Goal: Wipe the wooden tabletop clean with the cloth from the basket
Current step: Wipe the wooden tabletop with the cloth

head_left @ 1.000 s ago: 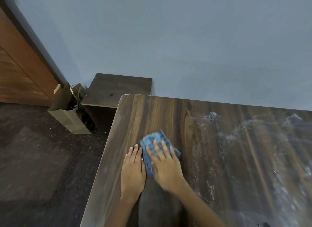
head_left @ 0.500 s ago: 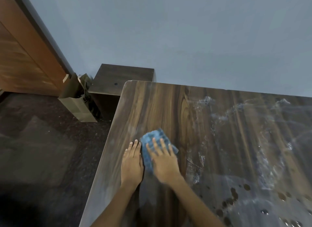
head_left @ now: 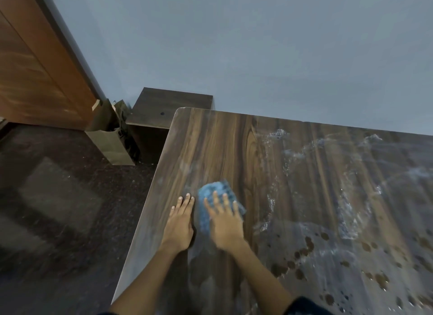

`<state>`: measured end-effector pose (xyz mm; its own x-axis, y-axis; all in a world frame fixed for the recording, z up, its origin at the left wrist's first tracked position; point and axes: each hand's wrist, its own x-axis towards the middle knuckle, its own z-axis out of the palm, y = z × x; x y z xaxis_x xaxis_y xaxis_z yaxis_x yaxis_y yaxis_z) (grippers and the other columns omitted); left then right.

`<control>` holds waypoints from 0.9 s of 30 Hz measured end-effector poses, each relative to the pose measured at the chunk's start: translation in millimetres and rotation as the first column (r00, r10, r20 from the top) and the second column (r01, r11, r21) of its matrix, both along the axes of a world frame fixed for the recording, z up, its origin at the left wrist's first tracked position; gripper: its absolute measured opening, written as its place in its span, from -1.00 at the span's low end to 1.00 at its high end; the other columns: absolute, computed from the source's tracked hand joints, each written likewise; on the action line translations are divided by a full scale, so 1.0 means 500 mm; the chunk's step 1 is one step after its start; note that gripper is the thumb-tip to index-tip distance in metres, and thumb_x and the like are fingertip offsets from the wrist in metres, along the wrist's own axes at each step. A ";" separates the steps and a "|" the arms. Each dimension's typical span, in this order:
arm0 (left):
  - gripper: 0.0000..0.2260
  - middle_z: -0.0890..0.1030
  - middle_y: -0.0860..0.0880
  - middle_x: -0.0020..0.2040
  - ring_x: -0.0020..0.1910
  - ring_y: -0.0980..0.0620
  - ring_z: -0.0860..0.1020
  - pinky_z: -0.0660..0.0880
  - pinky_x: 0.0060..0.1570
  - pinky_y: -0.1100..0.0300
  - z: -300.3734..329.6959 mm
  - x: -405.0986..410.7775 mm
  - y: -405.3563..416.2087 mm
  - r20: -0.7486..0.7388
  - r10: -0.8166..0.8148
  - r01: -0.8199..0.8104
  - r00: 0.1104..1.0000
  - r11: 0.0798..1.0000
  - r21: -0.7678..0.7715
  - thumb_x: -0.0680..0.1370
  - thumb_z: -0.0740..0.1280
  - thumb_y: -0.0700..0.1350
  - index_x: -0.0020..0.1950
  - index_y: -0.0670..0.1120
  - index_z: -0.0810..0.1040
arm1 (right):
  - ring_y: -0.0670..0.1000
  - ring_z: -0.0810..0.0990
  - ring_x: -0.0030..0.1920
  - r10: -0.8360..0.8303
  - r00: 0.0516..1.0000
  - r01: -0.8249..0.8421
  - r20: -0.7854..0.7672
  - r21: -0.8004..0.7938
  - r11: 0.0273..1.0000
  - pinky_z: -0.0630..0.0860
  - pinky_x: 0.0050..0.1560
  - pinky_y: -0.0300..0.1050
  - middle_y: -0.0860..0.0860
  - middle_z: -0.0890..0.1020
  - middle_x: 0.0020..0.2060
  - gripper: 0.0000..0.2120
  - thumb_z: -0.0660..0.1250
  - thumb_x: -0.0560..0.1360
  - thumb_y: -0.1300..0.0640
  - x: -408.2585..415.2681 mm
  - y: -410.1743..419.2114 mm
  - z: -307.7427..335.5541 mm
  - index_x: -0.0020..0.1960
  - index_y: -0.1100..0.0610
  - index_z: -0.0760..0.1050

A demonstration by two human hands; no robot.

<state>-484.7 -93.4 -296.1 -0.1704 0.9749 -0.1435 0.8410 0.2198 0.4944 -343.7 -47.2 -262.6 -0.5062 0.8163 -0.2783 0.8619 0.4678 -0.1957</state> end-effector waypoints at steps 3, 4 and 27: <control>-0.40 -0.04 0.01 0.53 0.47 0.12 -0.17 -0.18 0.41 0.19 0.006 -0.013 -0.005 0.027 -0.020 0.020 0.999 1.000 -0.006 0.52 0.11 -0.32 0.51 -0.12 -0.03 | 0.07 0.44 0.34 0.140 0.990 -0.138 0.018 -0.070 0.988 0.34 0.31 0.10 -0.03 0.42 0.37 -0.39 0.16 0.34 -0.09 0.038 -0.126 -0.010 0.40 -0.05 0.31; -0.39 -0.05 0.01 0.53 0.47 0.12 -0.17 -0.18 0.41 0.20 0.007 -0.016 -0.009 0.021 -0.034 0.034 0.999 0.999 -0.007 0.51 0.12 -0.33 0.51 -0.12 -0.04 | 0.05 0.44 0.34 0.163 0.986 -0.160 0.021 -0.109 0.981 0.31 0.37 0.08 -0.05 0.43 0.36 -0.37 0.19 0.32 -0.12 0.061 -0.148 -0.016 0.40 -0.07 0.29; -0.33 -0.01 0.05 0.51 0.49 0.09 -0.09 -0.16 0.38 0.22 -0.005 -0.002 -0.100 -0.042 -0.049 0.049 0.998 0.999 -0.002 0.44 -0.32 0.10 0.51 -0.10 0.01 | 0.05 -0.24 0.51 -0.142 0.990 0.142 0.017 -0.032 0.989 -0.22 0.48 0.04 -0.08 -0.22 0.50 -0.50 -0.10 0.64 0.06 0.093 -0.033 -0.008 0.53 -0.07 -0.20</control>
<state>-485.7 -143.4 -298.6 -0.1282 0.9821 -0.1383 0.8707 0.1782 0.4585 -297.4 -63.9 -266.7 -0.3816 0.8700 -0.3124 0.9220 0.3341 -0.1958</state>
